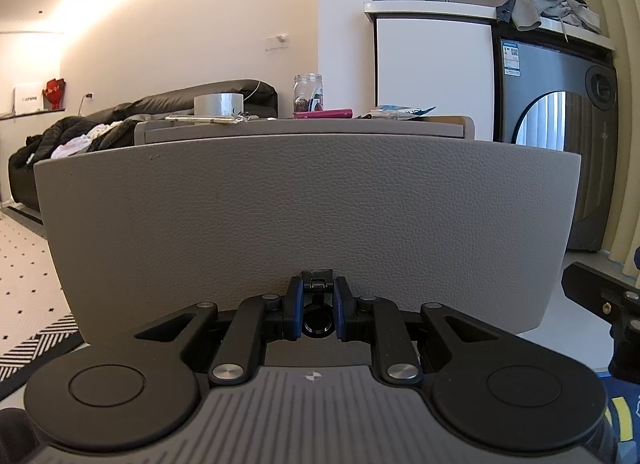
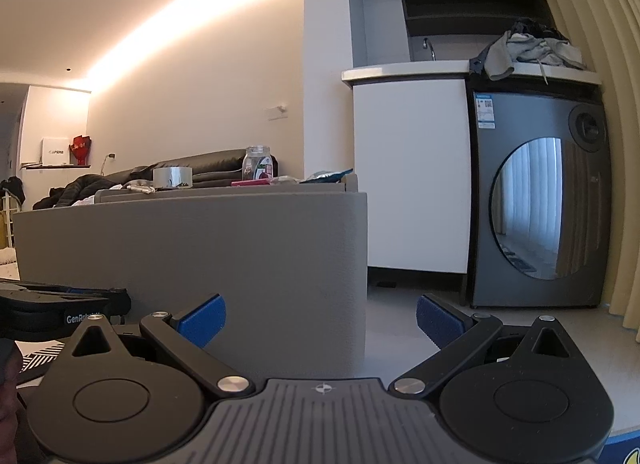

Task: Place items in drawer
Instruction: 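Pull the top drawer open with the left gripper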

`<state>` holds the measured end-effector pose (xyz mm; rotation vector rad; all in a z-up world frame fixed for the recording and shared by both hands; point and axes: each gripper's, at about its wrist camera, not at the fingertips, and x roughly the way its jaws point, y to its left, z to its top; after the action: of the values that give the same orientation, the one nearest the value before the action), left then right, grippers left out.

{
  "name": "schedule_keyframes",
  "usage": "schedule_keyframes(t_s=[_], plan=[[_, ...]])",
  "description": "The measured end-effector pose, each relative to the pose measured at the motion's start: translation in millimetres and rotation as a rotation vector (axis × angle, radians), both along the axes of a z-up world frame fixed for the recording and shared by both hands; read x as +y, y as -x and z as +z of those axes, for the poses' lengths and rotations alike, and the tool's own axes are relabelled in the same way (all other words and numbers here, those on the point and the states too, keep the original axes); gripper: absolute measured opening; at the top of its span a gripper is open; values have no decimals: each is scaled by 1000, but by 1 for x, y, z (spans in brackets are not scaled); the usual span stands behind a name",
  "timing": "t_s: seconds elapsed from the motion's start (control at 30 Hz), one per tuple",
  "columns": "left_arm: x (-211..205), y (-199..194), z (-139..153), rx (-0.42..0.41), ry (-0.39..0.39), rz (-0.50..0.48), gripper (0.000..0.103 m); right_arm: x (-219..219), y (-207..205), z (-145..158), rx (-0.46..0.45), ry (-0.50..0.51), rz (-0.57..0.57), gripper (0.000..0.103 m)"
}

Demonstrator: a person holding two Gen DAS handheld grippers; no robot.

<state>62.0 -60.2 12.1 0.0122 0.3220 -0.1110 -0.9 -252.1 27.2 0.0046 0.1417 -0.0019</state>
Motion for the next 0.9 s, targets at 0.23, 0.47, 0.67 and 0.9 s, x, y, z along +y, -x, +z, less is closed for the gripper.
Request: schedule_keyframes(t_s=[0.23, 0.47, 0.67, 0.9], plan=[[-1, 0, 0, 3, -6, 0, 17, 0, -6, 4, -12, -2, 4, 103], [13, 4, 11, 32, 61, -34, 17, 5, -7, 6, -28, -9, 2, 103], [18, 12, 18, 14, 45, -19, 16, 13, -12, 6, -16, -22, 17, 103], [36, 16, 40, -16, 74, 5, 16, 17, -10, 19, -57, -26, 24, 103]])
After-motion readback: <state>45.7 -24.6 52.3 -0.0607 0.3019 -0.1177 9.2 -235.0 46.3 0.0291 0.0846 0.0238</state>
